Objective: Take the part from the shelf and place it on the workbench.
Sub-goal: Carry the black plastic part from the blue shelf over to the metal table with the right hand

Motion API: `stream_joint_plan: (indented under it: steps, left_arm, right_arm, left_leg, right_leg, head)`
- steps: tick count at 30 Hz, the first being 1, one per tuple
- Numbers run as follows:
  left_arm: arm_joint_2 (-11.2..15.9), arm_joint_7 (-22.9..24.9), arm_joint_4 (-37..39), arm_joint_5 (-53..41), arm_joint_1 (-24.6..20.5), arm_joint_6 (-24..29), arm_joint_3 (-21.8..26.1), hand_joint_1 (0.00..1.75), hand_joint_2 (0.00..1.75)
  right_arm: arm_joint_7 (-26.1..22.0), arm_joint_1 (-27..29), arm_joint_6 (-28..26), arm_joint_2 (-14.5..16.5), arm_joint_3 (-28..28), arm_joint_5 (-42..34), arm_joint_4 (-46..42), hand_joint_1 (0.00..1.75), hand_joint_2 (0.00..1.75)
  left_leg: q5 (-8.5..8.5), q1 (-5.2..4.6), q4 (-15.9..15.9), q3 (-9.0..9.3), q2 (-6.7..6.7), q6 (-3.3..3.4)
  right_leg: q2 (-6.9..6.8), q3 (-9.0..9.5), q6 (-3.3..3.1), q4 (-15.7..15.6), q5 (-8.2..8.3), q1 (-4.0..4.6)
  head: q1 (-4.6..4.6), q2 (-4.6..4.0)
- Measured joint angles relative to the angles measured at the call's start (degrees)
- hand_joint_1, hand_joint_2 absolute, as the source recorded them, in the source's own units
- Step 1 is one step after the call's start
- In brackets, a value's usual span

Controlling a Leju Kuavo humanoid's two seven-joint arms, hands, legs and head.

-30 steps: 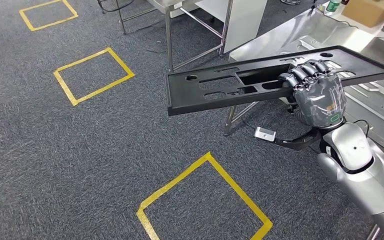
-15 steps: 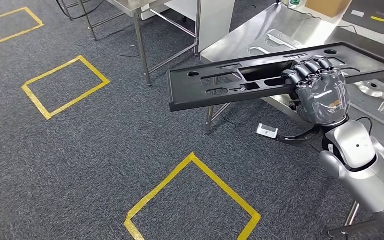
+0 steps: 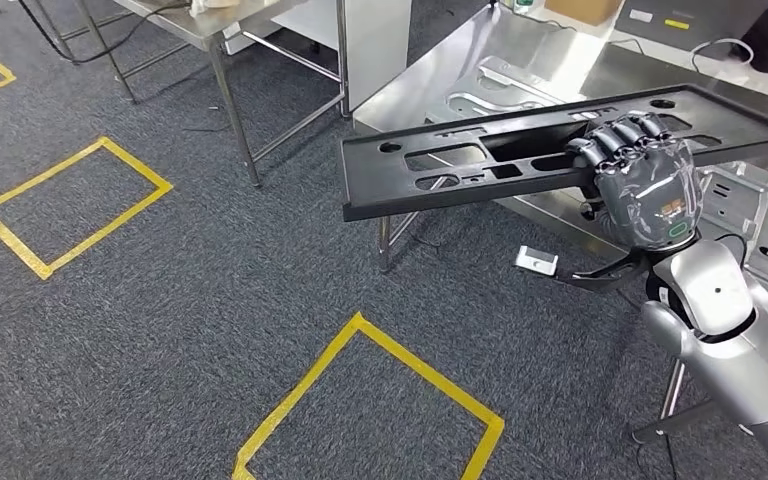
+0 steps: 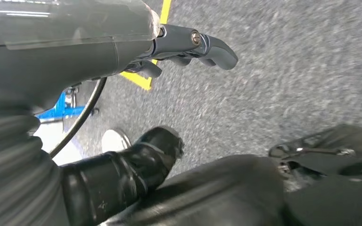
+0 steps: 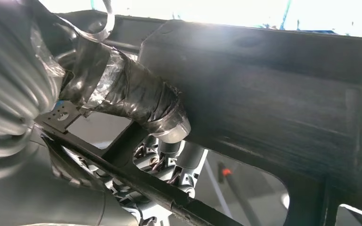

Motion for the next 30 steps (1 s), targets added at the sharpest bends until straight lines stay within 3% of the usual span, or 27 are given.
stream_joint_plan:
  steps: [2,4,6,7,9,10,11,12,14,15,16,18,20,22,24,25,26,27,29,30]
  left_arm:
    - [0.03,-0.02,0.00,0.01,-0.10,0.01,0.01,0.00,1.75]
    - [0.04,-0.03,0.00,0.01,-0.16,0.03,0.02,0.00,1.75]
    - [0.03,-0.05,0.00,0.01,-0.25,0.04,0.03,0.00,1.75]
    - [0.02,-0.07,0.00,0.02,-0.26,0.04,0.02,0.00,1.75]
    - [0.02,-0.07,0.00,0.03,-0.21,0.03,0.02,0.00,1.75]
    - [0.02,-0.07,0.00,0.04,-0.12,0.03,0.02,0.00,1.75]
    - [0.02,-0.06,0.00,0.04,-0.01,0.03,0.03,0.00,1.75]
    - [0.02,-0.05,0.00,0.05,0.09,0.04,0.03,0.00,1.75]
    - [0.13,-0.04,0.00,0.05,0.34,0.04,0.06,0.00,1.75]
    - [0.20,-0.03,0.01,0.06,0.38,0.03,0.08,0.00,1.75]
    - [0.26,-0.03,0.01,0.06,0.38,0.02,0.10,0.00,1.75]
    - [0.21,-0.02,0.02,0.05,0.24,-0.01,0.11,0.00,1.75]
    - [0.09,-0.02,0.01,0.05,0.19,-0.02,0.11,0.00,1.75]
    - [-0.04,-0.04,0.01,0.05,0.11,-0.02,0.11,0.00,1.75]
    - [-0.11,-0.05,0.01,0.04,0.04,-0.01,0.11,0.00,1.75]
    - [-0.11,-0.05,0.01,0.02,0.07,-0.02,0.11,0.00,1.75]
    - [-0.12,-0.04,0.00,-0.01,0.15,-0.02,0.12,0.00,1.75]
    - [-0.13,-0.04,0.00,-0.03,0.22,-0.02,0.13,0.00,1.75]
    - [-0.16,-0.03,0.03,-0.08,0.41,-0.01,0.14,0.00,1.75]
    - [-0.17,-0.03,0.05,-0.10,0.41,-0.01,0.14,0.00,1.75]
  right_arm:
    - [0.04,0.12,0.05,-0.05,-0.03,-0.03,0.09,1.75,1.75]
    - [0.05,0.21,0.06,-0.24,-0.14,-0.03,0.08,1.75,1.75]
    - [0.06,-0.15,0.08,-0.43,-0.26,-0.03,-0.04,1.75,1.75]
    - [0.07,-0.35,0.10,-0.50,-0.31,-0.03,-0.08,1.75,1.75]
    - [0.06,-0.44,0.19,-0.49,-0.28,-0.03,-0.10,1.75,1.75]
    - [0.05,-0.42,0.22,-0.49,-0.27,-0.03,-0.10,1.75,1.75]
    - [0.05,-0.40,0.25,-0.49,-0.26,-0.03,-0.10,1.75,1.75]
    - [0.05,-0.40,0.26,-0.49,-0.25,-0.04,-0.10,1.75,1.75]
    - [0.06,-0.35,0.32,-0.41,-0.19,-0.05,-0.02,1.75,1.75]
    - [0.05,-0.33,0.38,-0.31,-0.11,-0.05,0.05,1.75,1.75]
    - [0.04,-0.21,0.48,-0.21,-0.02,-0.05,0.13,1.75,1.75]
    - [0.05,-0.10,0.62,-0.33,0.03,-0.05,0.21,1.75,1.75]
    - [0.11,-0.26,0.67,-0.70,-0.13,-0.08,0.21,1.75,1.75]
    - [0.25,-0.68,0.74,-0.86,-0.25,-0.15,0.21,1.75,1.75]
    - [0.44,-0.72,0.89,-0.88,-0.28,-0.25,0.30,1.75,1.75]
    - [0.52,-0.60,0.96,-0.89,-0.29,-0.28,0.39,1.75,1.75]
    - [0.58,-0.52,1.01,-0.91,-0.33,-0.36,0.50,1.75,1.75]
    - [0.64,-0.49,1.02,-0.96,-0.41,-0.46,0.62,1.75,1.75]
    - [0.73,-0.42,1.05,-1.07,-0.60,-0.77,0.90,1.75,1.75]
    - [0.75,-0.37,1.12,-1.10,-0.68,-0.93,1.08,1.75,1.75]
  left_leg:
    - [-0.55,-0.28,-0.01,0.64,0.89,-0.80]
    - [-0.69,-0.10,1.85,0.27,0.33,-1.38]
    - [-1.27,0.18,7.72,-3.01,-1.81,-1.63]
    - [-2.31,0.23,11.57,-5.57,-2.83,-1.66]
    - [-5.36,0.13,17.25,-10.50,-3.55,-1.53]
    - [-6.17,0.00,17.92,-12.07,-3.68,-1.31]
    - [-5.77,-0.20,16.78,-12.75,-3.83,-0.95]
    - [-3.79,-0.44,14.00,-12.67,-4.19,-0.40]
    - [3.05,-1.13,6.94,-11.82,-6.46,1.14]
    - [5.62,-1.44,4.35,-11.30,-7.59,1.75]
    - [7.16,-1.69,2.74,-10.92,-8.36,2.16]
    - [7.06,-1.75,1.49,-9.53,-7.80,2.49]
    - [6.65,-1.56,0.43,-7.60,-6.71,2.94]
    - [5.76,-1.44,-0.10,-5.96,-5.76,3.17]
    - [4.48,-1.41,-0.13,-4.58,-4.84,3.10]
    - [3.72,-1.39,-0.13,-3.68,-4.37,3.01]
    - [2.87,-1.37,-0.12,-2.60,-3.85,2.89]
    - [1.97,-1.35,-0.12,-1.41,-3.32,2.74]
    - [0.12,-1.35,-0.11,0.66,-2.28,2.23]
    - [-0.64,-1.40,-0.10,1.33,-1.85,1.87]
  right_leg:
    - [0.21,-0.07,-1.41,-0.29,-0.75,0.34]
    - [1.64,0.66,-2.34,-0.26,-1.01,0.14]
    - [2.75,1.77,-3.03,-0.46,-1.55,0.09]
    - [3.28,2.26,-3.29,-0.54,-1.90,0.15]
    - [4.55,3.34,-3.58,-0.61,-2.76,0.34]
    - [5.26,4.00,-3.66,-0.63,-3.26,0.47]
    - [5.96,4.72,-3.71,-0.65,-3.78,0.62]
    - [6.64,5.46,-3.72,-0.69,-4.31,0.77]
    - [7.93,6.43,-3.60,-0.78,-5.30,0.86]
    - [8.55,6.69,-3.38,-0.88,-5.73,0.82]
    - [9.13,6.95,-3.11,-0.94,-5.94,0.73]
    - [9.81,7.49,-2.58,-0.91,-5.94,0.69]
    - [8.19,6.93,-2.14,1.22,-5.94,0.85]
    - [5.60,3.71,-1.46,6.70,-7.37,0.86]
    - [4.54,-0.56,-0.81,12.08,-9.86,0.53]
    - [4.31,-1.95,-0.57,12.93,-10.37,0.35]
    - [4.10,-2.48,-0.41,11.92,-9.80,0.21]
    - [3.73,-2.26,-0.34,9.33,-7.95,0.12]
    - [2.03,-1.24,-0.50,2.89,-2.12,0.31]
    - [1.21,-0.91,-0.92,0.99,-0.16,0.63]
  head:
    - [-0.04,0.01]
    - [-0.03,0.02]
    - [-0.03,0.02]
    - [-0.04,0.02]
    - [-0.05,0.02]
    - [-0.06,0.02]
    - [-0.06,0.02]
    - [-0.06,0.01]
    - [-0.05,0.02]
    - [-0.03,0.02]
    - [-0.03,0.02]
    - [-0.05,0.02]
    - [-0.02,0.02]
    - [0.01,0.01]
    - [-0.01,0.01]
    - [-0.02,0.01]
    - [-0.02,0.01]
    - [-0.01,0.01]
    - [-0.12,0.00]
    - [-0.19,0.00]
